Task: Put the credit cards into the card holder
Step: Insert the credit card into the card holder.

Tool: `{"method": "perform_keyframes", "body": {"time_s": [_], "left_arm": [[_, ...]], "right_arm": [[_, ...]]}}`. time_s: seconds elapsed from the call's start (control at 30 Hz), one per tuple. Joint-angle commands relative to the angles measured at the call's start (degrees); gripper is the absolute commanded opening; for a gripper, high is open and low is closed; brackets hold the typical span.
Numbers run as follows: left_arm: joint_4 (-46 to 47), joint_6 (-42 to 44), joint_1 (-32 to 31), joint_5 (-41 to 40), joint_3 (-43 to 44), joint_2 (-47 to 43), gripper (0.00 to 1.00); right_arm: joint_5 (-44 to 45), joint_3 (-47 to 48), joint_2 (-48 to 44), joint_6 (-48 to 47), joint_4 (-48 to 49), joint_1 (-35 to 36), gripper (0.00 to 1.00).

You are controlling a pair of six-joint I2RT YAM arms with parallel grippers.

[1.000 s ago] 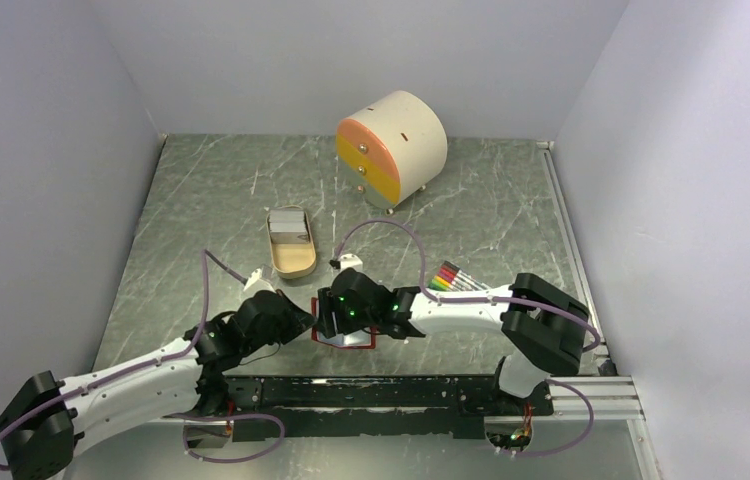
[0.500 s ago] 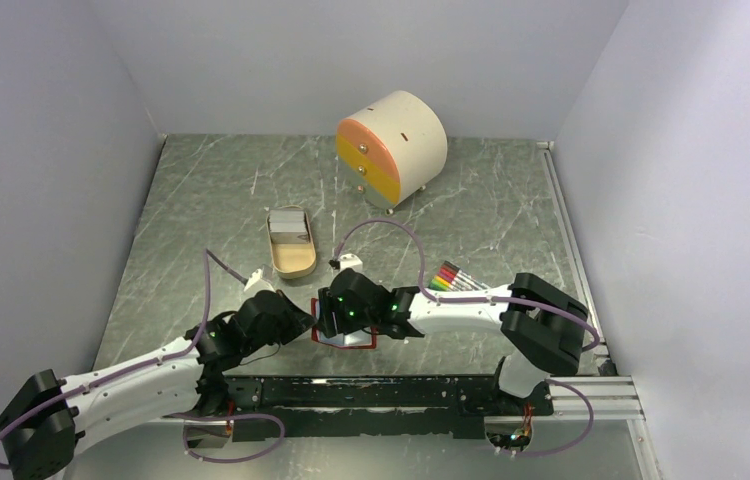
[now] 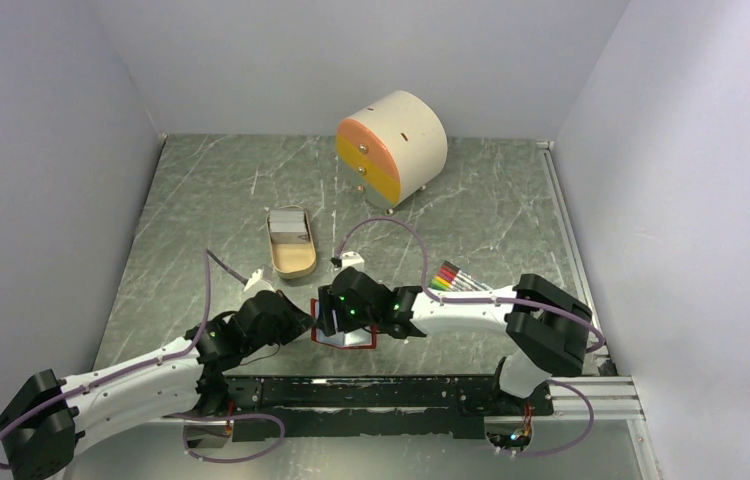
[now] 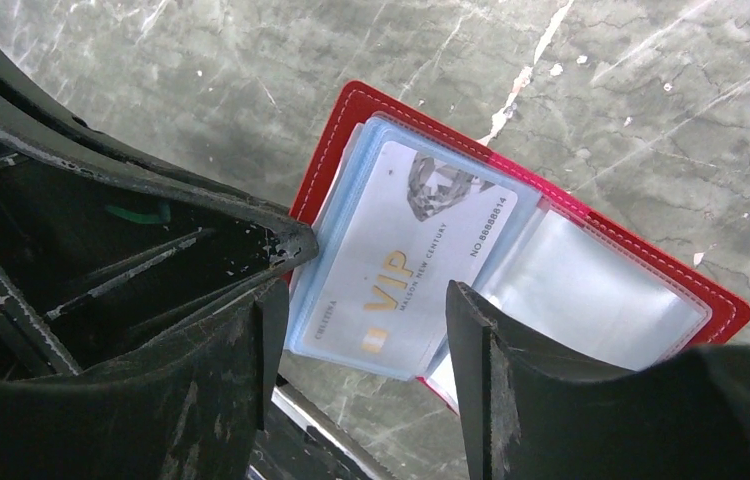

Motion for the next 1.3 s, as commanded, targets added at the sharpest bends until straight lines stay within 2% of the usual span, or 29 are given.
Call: {"method": "perform_keyframes", "body": {"time_s": [0.0,0.23,0.5,1.27], "left_arm": [[0.6,0.7,-0.4,0.4,1.8,0.0,0.09],[0.6,0.9,-0.4,0.1,2.1,-0.1,0.09],[0.4,0.7,-0.4,0.2,2.2,0.1,0.09],[0.1,0.4,-0.4,0.1,1.8,-1.0,0.09]], "right_arm": [[1.0,0.8,1.2,0.4,-0.4,0.2,0.63],[1.0,1.4,2.5,0.2,-0.5,0.2,0.62],[2.2,1.3,2.7,0.0,-1.4,0.2,0.57],[7.5,-0.1,-0.8,0.1,-6.9,0.2,0.56]]}}
